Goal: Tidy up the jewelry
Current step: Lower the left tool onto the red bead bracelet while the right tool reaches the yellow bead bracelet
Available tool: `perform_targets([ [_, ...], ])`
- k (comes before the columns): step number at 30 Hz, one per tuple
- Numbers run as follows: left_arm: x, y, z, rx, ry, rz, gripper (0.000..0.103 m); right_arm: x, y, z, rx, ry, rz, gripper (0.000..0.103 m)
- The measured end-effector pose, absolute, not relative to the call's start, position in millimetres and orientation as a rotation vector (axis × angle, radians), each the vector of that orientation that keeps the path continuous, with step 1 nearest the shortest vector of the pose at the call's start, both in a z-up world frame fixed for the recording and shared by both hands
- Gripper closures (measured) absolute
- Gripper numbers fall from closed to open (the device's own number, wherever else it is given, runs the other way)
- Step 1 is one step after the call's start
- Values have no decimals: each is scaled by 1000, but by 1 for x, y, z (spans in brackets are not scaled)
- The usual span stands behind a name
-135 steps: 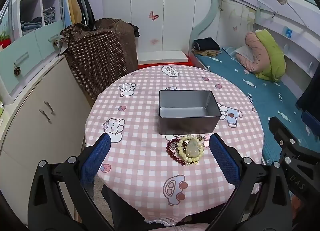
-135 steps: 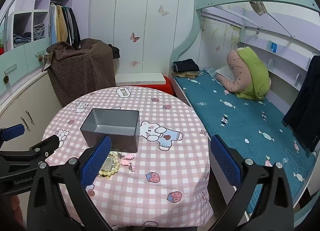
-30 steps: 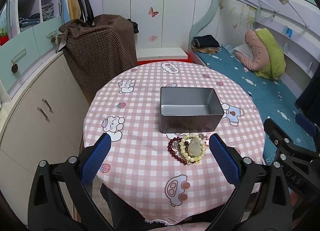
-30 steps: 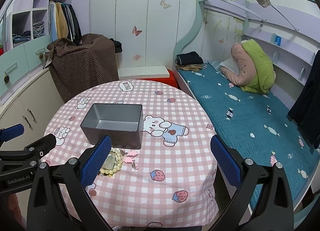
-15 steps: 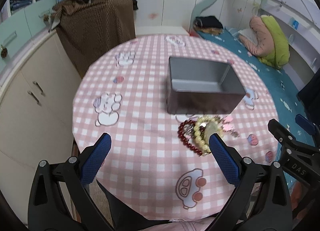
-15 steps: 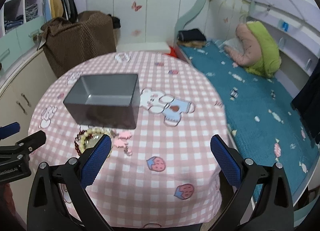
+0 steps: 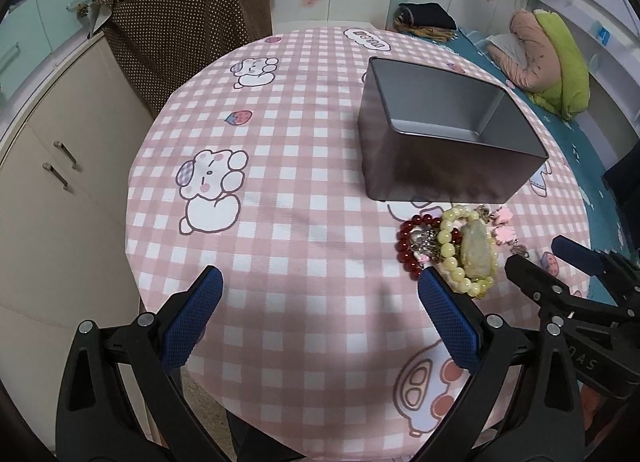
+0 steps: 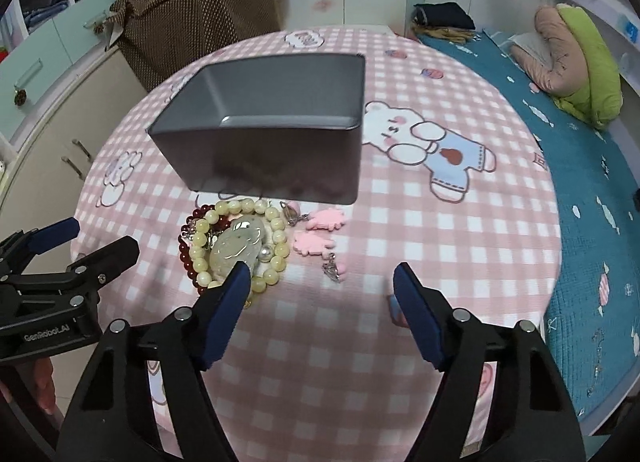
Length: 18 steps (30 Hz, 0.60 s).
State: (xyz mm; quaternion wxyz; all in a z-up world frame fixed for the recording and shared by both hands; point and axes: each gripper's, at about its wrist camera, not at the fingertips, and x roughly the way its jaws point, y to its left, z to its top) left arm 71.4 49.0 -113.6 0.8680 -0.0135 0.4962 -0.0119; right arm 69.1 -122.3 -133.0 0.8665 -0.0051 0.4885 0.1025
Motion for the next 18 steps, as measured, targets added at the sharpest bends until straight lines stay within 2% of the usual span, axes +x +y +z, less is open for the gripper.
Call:
perform_targets([
  [4, 76, 50, -119, -27, 1046, -34, 6, 76, -118, -141, -10, 1054, 221, 46],
  [12, 84, 48, -129, -44, 1074, -83, 6, 77, -100, -147, -110, 1049, 202, 54],
  [15, 87, 46, -133, -50, 1086, -100, 14, 75, -98, -147, -130, 1043, 226, 67],
  [16, 88, 45, -135, -54, 1095, -113, 21, 74, -97, -147, -137, 1040, 230, 75],
  [18, 90, 41, -139, -50, 1104, -121, 23, 72, -98, -147, -146, 1043, 231, 82],
])
